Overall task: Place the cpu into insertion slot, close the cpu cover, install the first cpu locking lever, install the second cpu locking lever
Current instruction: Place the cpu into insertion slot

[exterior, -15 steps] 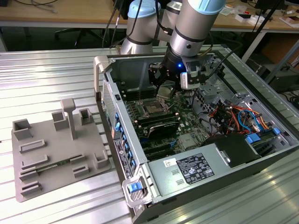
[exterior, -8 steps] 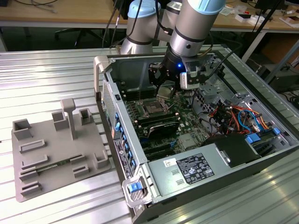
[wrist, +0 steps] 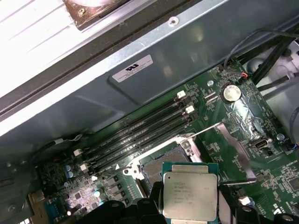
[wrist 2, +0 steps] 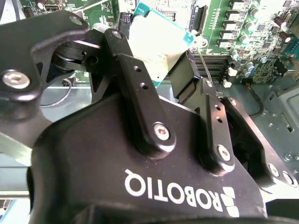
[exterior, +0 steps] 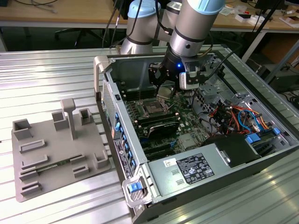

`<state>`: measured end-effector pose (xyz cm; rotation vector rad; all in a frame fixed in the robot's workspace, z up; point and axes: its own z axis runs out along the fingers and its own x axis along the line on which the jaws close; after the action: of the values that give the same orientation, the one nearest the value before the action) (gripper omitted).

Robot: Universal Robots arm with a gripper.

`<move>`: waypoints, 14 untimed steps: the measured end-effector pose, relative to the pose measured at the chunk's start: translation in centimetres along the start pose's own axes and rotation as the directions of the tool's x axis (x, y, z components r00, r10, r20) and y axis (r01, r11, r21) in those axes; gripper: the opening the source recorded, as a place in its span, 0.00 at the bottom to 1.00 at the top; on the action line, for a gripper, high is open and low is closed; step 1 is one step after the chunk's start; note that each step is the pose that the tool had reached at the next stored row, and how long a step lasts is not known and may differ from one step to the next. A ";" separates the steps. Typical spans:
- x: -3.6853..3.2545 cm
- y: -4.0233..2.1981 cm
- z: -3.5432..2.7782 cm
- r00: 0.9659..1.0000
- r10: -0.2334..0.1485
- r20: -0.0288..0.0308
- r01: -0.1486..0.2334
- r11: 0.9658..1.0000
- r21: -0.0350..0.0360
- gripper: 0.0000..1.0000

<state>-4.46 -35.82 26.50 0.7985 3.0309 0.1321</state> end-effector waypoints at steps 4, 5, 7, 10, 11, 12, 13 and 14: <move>0.00 0.00 0.01 1.000 0.014 0.003 -0.014 1.000 0.003 0.55; 0.00 0.00 0.01 1.000 0.017 0.004 -0.017 1.000 0.003 0.55; 0.00 0.00 0.02 1.000 0.022 0.005 -0.022 1.000 0.005 0.55; 0.00 0.00 0.02 1.000 0.024 0.008 -0.024 1.000 0.010 0.55; 0.00 0.00 0.02 1.000 0.024 0.009 -0.024 1.000 0.012 0.55; 0.00 0.00 0.02 1.000 0.025 0.010 -0.025 1.000 0.013 0.55; 0.00 0.00 0.03 1.000 0.025 0.012 -0.026 1.000 0.017 0.55; 0.00 0.00 0.02 1.000 0.027 0.013 -0.027 0.999 0.018 0.55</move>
<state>-4.46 -35.82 26.48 0.8379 3.0144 0.0984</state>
